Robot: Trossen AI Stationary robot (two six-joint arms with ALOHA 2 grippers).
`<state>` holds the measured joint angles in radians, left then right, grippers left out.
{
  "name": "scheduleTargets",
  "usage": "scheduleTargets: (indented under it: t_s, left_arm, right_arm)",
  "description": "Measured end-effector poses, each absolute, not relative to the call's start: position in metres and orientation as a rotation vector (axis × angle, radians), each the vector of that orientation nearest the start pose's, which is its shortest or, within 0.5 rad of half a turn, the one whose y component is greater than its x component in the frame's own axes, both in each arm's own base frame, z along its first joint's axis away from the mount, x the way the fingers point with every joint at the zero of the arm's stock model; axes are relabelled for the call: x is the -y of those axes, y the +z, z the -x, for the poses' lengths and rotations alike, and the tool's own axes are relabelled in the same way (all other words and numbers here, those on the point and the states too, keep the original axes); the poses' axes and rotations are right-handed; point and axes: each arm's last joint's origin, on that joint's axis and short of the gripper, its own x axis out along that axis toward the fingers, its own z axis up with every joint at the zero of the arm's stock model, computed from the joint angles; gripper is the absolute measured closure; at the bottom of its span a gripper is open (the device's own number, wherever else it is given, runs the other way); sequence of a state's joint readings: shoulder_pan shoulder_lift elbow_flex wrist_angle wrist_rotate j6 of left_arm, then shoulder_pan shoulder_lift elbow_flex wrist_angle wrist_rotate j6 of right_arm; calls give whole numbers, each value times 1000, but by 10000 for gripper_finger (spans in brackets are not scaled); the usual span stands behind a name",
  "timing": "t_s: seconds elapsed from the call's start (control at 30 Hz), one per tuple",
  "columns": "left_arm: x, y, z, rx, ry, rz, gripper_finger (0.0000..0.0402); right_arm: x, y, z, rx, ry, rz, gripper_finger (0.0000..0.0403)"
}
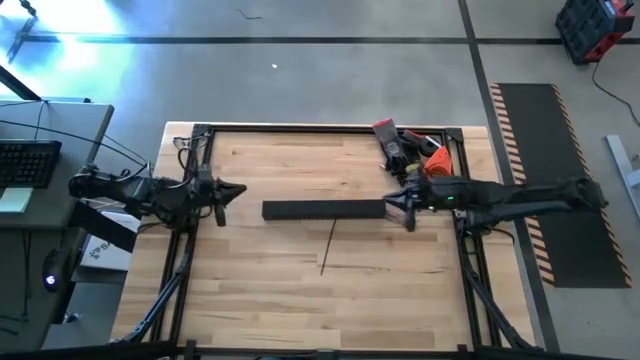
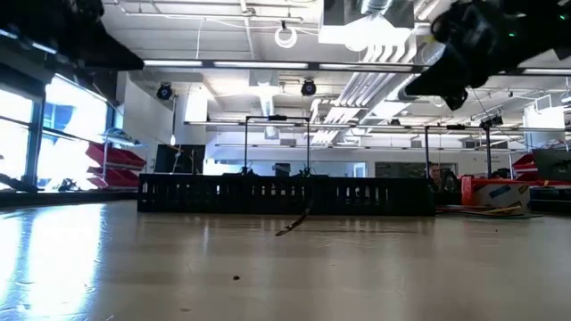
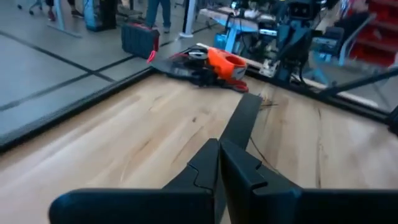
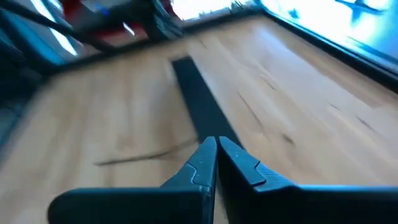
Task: Ziptie cables
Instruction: Return to Home Position
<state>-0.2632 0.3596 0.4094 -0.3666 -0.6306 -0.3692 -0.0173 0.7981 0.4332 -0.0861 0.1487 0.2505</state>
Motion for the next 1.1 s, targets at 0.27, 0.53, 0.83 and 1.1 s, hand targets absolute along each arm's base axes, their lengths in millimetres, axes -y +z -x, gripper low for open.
scheduleTargets:
  t_s: [0.27, 0.53, 0.83, 1.1]
  left_arm:
    - [6, 188, -86, -143, 406, 343, 402]
    - [7, 170, -91, -90, 412, 346, 402]
    - [5, 170, -90, -81, 472, 302, 402]
    - [7, 169, -92, -142, 423, 101, 402]
  right_arm:
    - [18, 193, -130, -198, -118, -294, 403]
    - [18, 175, -117, -96, -77, -290, 403]
    - [17, 160, -114, -83, -60, -245, 403]
    - [16, 162, -114, -70, -10, -135, 403]
